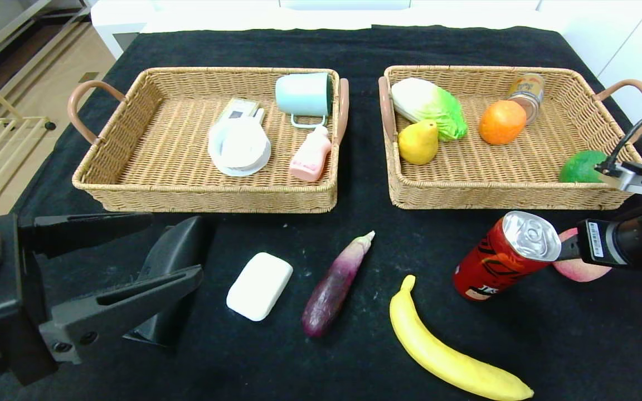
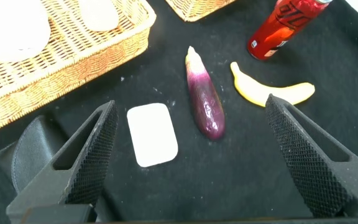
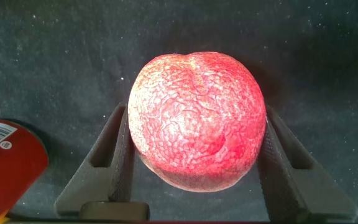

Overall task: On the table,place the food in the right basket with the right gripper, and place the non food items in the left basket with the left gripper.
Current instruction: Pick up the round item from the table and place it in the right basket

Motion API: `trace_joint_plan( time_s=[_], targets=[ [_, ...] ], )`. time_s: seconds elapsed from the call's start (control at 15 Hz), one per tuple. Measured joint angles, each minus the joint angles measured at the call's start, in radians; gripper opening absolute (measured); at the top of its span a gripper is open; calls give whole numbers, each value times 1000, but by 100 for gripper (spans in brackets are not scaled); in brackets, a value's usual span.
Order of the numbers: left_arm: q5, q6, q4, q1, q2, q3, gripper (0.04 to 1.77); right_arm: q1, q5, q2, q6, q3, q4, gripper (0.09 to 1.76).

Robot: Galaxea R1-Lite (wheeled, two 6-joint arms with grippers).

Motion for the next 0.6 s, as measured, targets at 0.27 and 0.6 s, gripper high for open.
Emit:
trace_joint_plan(
  time_s=[0.27,0.6],
  targets=[
    [0,2,0,0,0,1,172,21,2,-42,-11,-6,3,116],
    [0,19,0,0,-2,1,172,95,-27,-131,-33,-33,15,116]
  ],
)
